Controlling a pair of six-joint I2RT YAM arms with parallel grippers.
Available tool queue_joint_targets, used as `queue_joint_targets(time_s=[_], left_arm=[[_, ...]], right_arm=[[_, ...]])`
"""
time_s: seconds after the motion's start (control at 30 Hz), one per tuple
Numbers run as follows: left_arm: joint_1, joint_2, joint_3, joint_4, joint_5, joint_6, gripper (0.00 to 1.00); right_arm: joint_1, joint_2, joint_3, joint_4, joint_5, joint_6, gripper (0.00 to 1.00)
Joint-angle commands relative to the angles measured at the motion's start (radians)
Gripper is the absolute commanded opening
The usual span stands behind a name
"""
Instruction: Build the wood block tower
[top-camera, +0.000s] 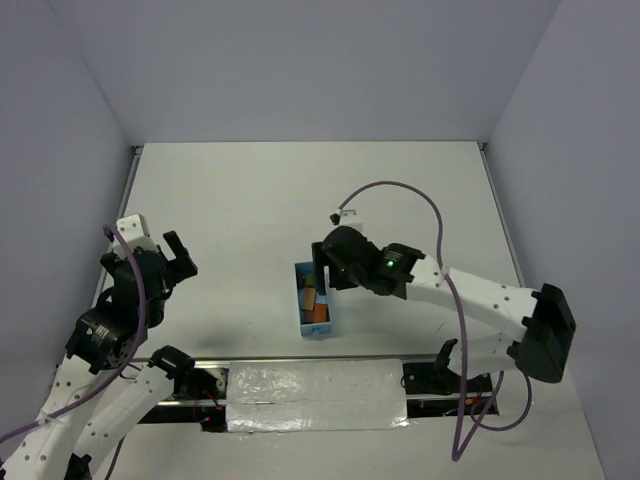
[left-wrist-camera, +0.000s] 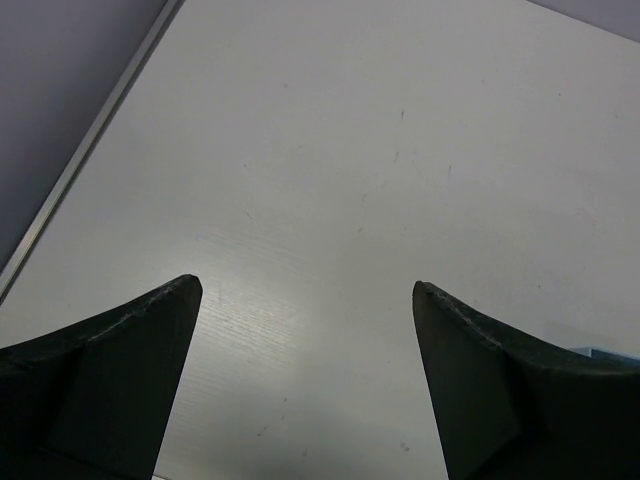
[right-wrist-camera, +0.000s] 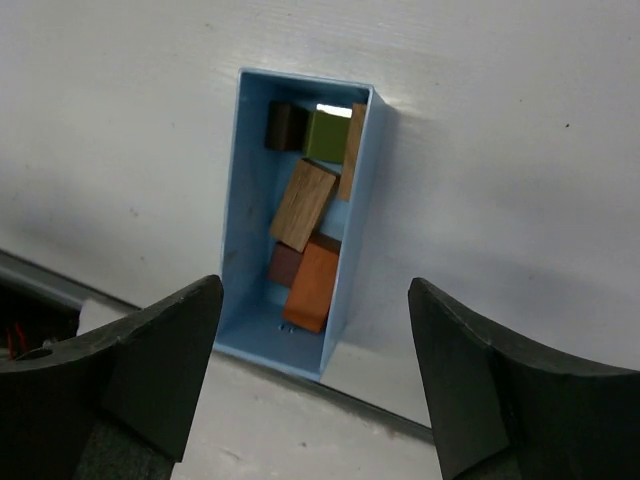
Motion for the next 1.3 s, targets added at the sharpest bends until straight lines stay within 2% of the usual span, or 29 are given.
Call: queue_joint_targets(time_s=[0.0, 0.2, 0.3, 0.33, 0.37, 0.43, 0.57, 0.6, 0.63, 0.73, 0.93, 1.0, 1.1, 1.27], left_arm=[[-0.001, 0.011, -0.001, 0.049, 0.025, 0.023, 0.99], [-0.001, -0.003, -0.007, 0.064, 0.051, 0.035, 0.99], [-0.002, 0.0, -0.008, 0.067, 0.06, 0.038, 1.0], [-0.002, 0.003, -0.008, 0.067, 0.065, 0.039, 0.99], [-0.002, 0.003, -0.008, 0.069, 0.066, 0.041, 0.99], [-0.002, 0.003, -0.008, 0.072, 0.071, 0.041, 1.0], [-0.002, 0.008, -0.01, 0.076, 0.08, 0.046, 1.0], [-0.002, 0.008, -0.01, 0.076, 0.082, 0.047, 1.0], [-0.002, 0.011, -0.008, 0.076, 0.083, 0.047, 1.0], [-0.002, 0.009, -0.011, 0.079, 0.086, 0.049, 0.99], [-0.001, 0.006, -0.01, 0.078, 0.086, 0.049, 0.99], [-0.002, 0.005, -0.011, 0.078, 0.085, 0.047, 0.99], [-0.002, 0.005, -0.008, 0.076, 0.08, 0.046, 0.99], [-0.001, 0.002, -0.01, 0.075, 0.077, 0.046, 0.99]], right_arm=[[0.04, 0.108, 0.07, -0.05, 0.168, 0.073, 0.82], [0.06, 0.252, 0.066, 0.019, 0.145, 0.09, 0.62], [0.06, 0.305, 0.054, 0.034, 0.148, 0.092, 0.48], [0.06, 0.312, 0.047, 0.042, 0.145, 0.09, 0.21], [0.06, 0.322, 0.044, 0.046, 0.142, 0.092, 0.15], [0.06, 0.345, 0.044, 0.048, 0.139, 0.093, 0.17], [0.048, 0.345, 0.043, 0.03, 0.166, 0.079, 0.14], [0.04, 0.331, 0.04, 0.03, 0.168, 0.072, 0.13], [0.02, 0.322, 0.031, 0.031, 0.171, 0.064, 0.0], [0.007, 0.283, 0.043, 0.0, 0.22, 0.017, 0.0], [-0.046, 0.303, 0.19, -0.223, 0.48, -0.099, 0.0], [-0.049, 0.364, 0.236, -0.309, 0.617, -0.128, 0.0], [-0.049, 0.505, 0.404, -0.479, 0.77, -0.091, 0.0], [-0.014, 0.748, 0.615, -0.673, 0.875, -0.021, 0.03]])
